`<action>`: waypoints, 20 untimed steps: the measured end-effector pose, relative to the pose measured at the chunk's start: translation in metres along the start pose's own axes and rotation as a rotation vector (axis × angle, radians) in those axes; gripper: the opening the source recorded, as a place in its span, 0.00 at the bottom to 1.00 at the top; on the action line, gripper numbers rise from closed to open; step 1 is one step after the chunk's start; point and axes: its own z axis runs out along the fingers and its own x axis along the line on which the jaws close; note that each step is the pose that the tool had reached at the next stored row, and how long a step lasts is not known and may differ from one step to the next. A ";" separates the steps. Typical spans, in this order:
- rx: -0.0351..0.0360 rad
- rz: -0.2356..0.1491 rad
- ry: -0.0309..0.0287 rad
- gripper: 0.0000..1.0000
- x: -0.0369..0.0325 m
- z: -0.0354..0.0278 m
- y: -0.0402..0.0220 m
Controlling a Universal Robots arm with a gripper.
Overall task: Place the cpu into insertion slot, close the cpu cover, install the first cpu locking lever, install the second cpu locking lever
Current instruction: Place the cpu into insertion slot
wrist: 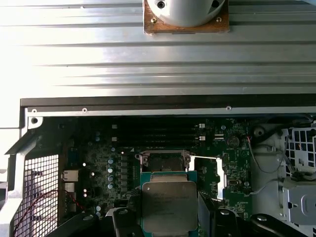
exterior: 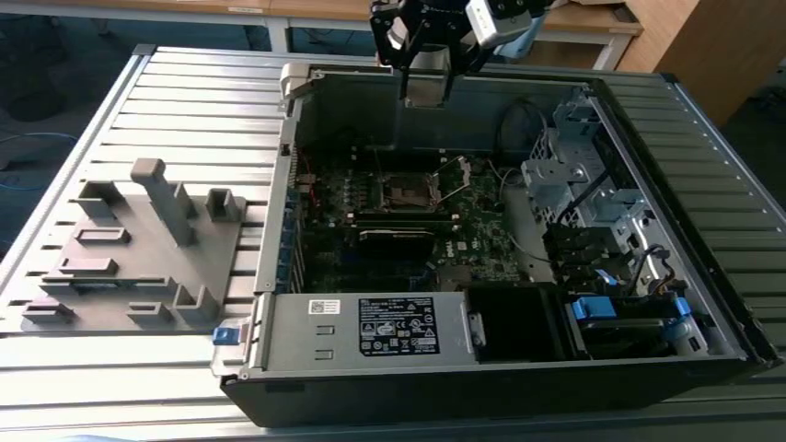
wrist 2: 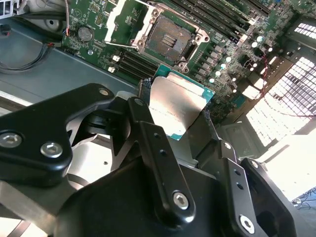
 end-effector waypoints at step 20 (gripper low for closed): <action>0.0001 0.000 0.0000 0.54 0.0000 0.0019 -0.0002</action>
